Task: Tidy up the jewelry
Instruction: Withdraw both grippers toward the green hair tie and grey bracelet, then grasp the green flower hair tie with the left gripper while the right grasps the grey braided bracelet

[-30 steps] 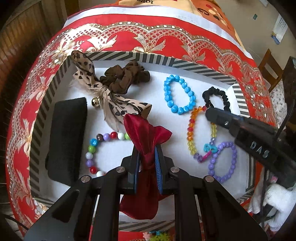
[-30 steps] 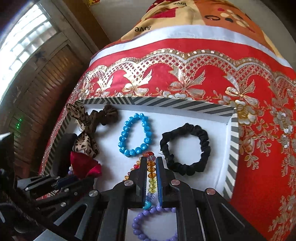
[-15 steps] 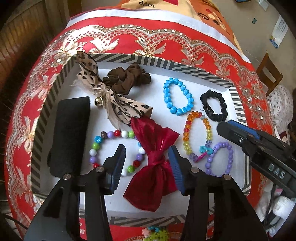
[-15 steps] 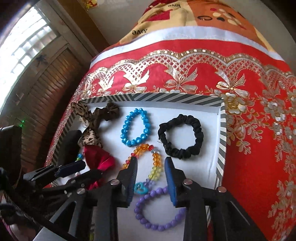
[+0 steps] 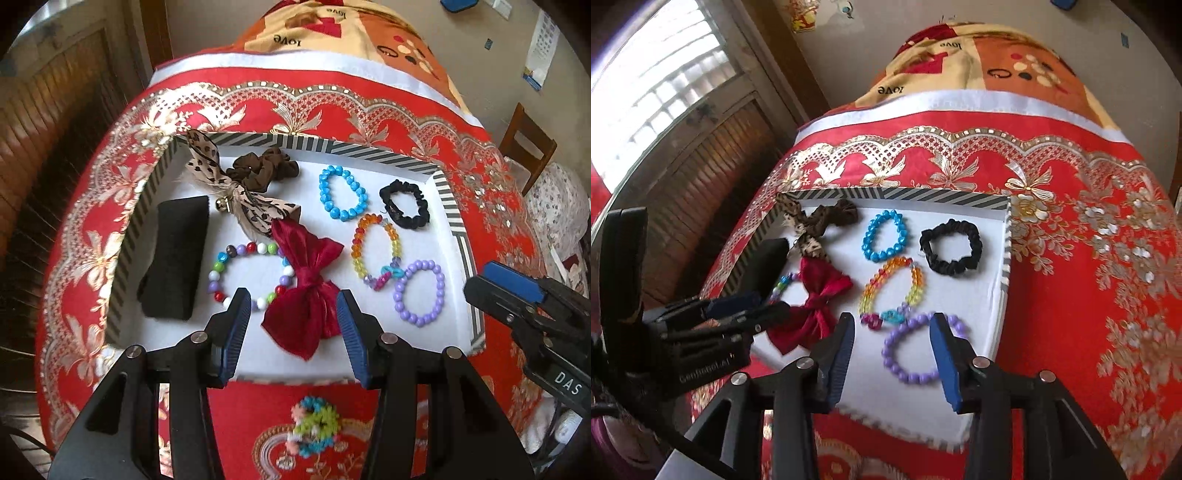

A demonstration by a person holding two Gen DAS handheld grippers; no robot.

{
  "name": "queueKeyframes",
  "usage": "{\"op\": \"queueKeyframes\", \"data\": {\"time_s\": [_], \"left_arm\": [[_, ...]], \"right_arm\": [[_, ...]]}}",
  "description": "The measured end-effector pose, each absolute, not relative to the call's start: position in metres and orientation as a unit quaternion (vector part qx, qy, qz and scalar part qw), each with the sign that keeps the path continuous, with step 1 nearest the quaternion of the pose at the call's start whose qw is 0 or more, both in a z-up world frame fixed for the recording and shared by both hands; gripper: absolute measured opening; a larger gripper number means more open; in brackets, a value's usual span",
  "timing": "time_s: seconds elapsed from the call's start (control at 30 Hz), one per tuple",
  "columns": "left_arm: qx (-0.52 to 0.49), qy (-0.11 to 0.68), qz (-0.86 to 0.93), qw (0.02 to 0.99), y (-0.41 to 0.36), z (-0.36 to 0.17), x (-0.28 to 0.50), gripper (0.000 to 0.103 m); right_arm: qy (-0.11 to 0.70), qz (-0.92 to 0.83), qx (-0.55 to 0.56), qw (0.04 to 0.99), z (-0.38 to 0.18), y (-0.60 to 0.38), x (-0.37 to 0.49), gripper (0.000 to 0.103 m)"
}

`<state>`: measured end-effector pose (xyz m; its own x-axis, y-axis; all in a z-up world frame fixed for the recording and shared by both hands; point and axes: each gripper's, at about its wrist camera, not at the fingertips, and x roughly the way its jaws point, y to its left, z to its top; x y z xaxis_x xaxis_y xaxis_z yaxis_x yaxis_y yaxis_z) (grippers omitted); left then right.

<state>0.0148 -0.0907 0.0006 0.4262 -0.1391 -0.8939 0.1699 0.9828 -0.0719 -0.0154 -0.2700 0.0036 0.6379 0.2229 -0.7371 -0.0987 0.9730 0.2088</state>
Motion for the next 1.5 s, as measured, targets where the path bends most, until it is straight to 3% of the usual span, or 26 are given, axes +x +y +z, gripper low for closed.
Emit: {"op": "queueKeyframes", "data": {"time_s": [0.37, 0.93, 1.5], "left_arm": [[0.028, 0.510, -0.091, 0.855, -0.091, 0.018, -0.040, 0.048], [-0.006, 0.531, -0.068, 0.845, -0.060, 0.006, -0.107, 0.048], [-0.046, 0.574, -0.080, 0.814, -0.051, -0.034, -0.094, 0.048]], "right_arm": [[0.407, 0.081, 0.051, 0.908, 0.008, -0.279, -0.080, 0.042], [0.444, 0.084, 0.036, 0.892, -0.031, -0.279, -0.156, 0.042], [0.468, 0.043, 0.008, 0.883, -0.079, -0.262, -0.125, 0.042]]}}
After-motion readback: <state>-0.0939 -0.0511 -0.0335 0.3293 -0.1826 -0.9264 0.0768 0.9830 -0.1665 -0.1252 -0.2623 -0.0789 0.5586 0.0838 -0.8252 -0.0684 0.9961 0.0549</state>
